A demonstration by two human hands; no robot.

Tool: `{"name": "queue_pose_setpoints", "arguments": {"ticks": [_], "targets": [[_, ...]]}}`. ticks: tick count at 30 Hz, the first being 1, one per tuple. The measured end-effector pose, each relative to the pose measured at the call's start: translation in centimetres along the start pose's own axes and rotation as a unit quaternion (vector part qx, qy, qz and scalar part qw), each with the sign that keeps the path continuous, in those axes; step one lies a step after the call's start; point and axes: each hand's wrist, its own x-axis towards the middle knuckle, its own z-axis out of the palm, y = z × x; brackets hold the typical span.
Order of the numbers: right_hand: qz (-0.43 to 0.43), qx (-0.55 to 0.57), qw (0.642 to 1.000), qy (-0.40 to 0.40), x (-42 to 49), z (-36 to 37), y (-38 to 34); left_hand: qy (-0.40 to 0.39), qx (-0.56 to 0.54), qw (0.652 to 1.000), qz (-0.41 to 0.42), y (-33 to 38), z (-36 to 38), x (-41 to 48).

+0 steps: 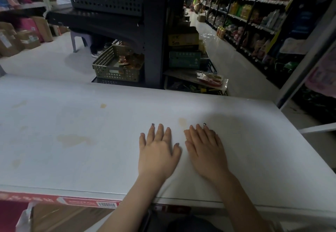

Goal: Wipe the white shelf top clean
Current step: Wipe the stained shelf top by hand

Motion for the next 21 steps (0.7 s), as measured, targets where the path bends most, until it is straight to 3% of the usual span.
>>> {"name": "queue_pose_setpoints", "arguments": {"ticks": [21], "targets": [[-0.028,-0.009,0.992,0.126,-7.7,1.2,-1.8,0.021,-0.007,1.0,0.011,-0.1,0.2,0.0]]}}
